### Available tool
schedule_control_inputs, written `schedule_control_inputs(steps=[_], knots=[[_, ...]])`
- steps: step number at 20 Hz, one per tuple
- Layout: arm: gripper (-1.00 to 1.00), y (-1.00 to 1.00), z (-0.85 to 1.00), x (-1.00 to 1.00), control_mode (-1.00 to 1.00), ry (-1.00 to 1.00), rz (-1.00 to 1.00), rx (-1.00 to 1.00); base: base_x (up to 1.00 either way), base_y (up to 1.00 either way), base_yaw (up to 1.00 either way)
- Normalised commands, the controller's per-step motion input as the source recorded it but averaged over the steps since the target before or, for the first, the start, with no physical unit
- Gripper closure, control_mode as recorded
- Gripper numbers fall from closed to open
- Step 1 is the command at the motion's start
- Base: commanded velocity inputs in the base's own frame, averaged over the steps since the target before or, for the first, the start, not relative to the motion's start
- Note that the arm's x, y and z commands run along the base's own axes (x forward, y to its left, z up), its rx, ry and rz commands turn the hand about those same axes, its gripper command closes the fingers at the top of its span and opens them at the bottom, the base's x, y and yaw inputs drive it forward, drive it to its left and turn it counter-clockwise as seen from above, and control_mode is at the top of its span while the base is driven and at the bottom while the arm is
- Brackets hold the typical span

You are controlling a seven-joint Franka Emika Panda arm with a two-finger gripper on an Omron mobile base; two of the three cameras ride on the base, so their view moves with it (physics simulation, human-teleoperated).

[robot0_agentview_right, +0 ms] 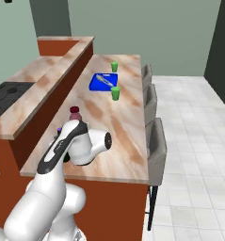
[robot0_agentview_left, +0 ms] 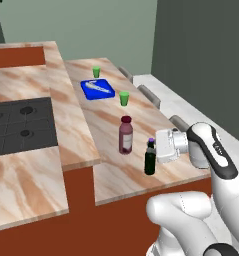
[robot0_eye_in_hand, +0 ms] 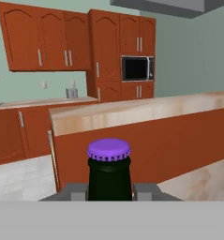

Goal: Place the drinks on the dining counter in a tight cluster.

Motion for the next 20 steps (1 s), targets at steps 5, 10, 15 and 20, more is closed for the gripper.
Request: schedule_control_inputs(steps=[5,10,15,20], knots=[[1.00,0.00,0.00,0.00,1.00,0.00,0.00,0.00,0.47,-0.37,0.19],[1.00,0.00,0.00,0.00,1.00,0.00,0.00,0.00,0.42,-0.29,0.20],[1.00,0.00,0.00,0.00,1.00,0.00,0.00,0.00,0.20,-0.11,0.07],[1.00,0.00,0.00,0.00,1.00,0.00,0.00,0.00,0.00,0.00,0.00]])
